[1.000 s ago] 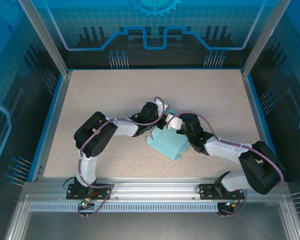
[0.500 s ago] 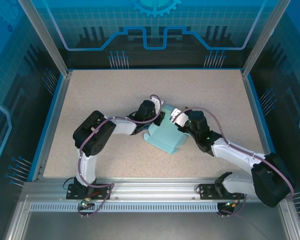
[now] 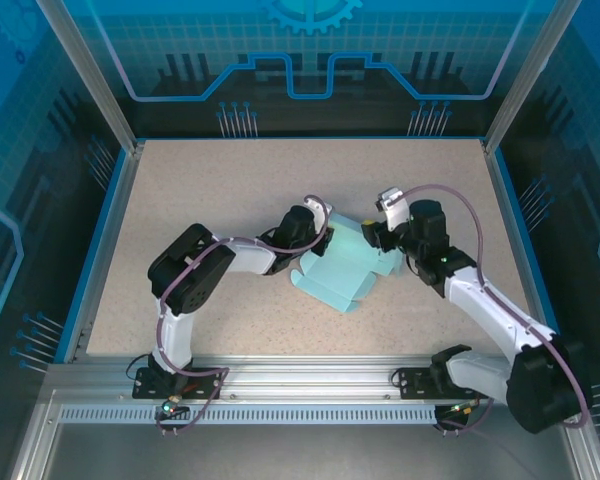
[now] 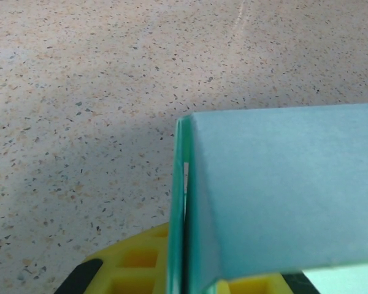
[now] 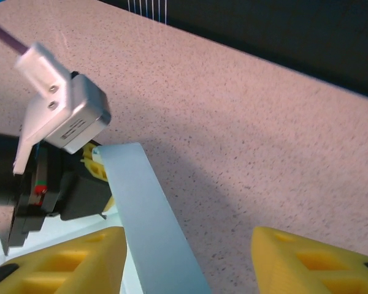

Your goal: Fold the paper box

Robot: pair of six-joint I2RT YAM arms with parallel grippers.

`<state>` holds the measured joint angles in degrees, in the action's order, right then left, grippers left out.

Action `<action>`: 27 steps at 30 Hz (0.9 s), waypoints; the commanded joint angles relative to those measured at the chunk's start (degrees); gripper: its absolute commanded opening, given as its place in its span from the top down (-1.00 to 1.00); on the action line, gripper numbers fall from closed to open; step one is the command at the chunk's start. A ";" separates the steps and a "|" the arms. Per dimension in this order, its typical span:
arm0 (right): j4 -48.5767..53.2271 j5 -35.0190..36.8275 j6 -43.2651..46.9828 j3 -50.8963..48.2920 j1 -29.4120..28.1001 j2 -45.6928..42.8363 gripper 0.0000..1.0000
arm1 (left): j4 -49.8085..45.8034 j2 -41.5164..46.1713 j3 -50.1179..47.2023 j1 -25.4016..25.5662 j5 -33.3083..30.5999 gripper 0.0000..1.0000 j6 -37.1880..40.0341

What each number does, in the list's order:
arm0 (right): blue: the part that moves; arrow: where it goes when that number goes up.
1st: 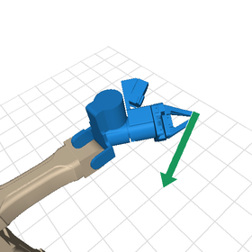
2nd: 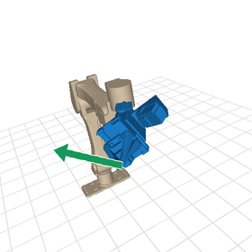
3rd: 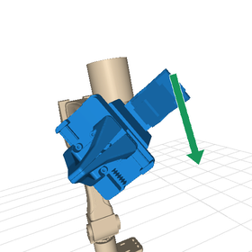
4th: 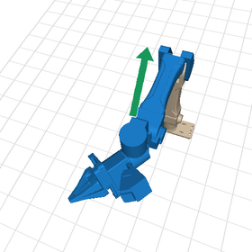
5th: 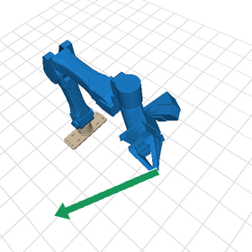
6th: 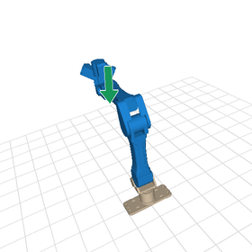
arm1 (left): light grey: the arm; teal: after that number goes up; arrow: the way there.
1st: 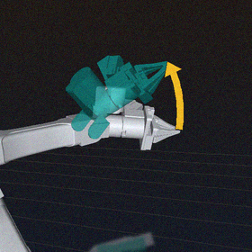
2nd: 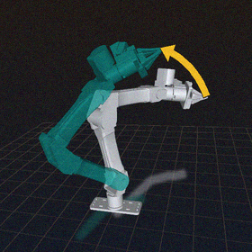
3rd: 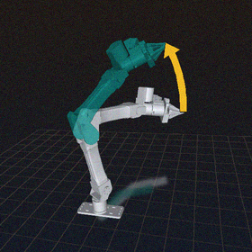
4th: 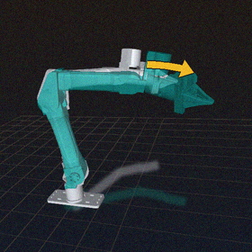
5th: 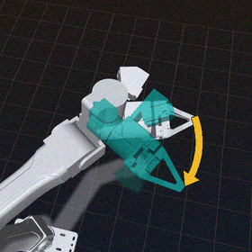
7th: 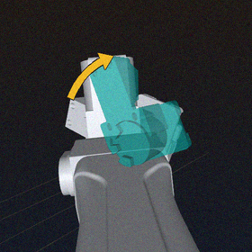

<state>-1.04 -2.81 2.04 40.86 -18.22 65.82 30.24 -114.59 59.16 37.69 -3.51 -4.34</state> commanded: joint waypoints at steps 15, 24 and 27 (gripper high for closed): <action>1.76 -9.14 -8.03 5.56 1.44 17.42 -0.04 | 1.44 0.08 -3.60 1.62 -1.69 0.88 3.88; 9.09 -5.01 -9.42 7.34 -0.13 18.20 0.00 | 1.83 -0.29 -3.78 1.67 -2.05 0.77 5.22; 11.72 -2.84 -10.39 7.98 -0.71 18.57 0.01 | 1.90 -0.31 -3.95 1.61 -1.96 0.72 5.31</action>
<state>4.34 -9.02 -7.01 48.14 -18.02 82.87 34.24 -114.59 56.90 38.70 -5.82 0.38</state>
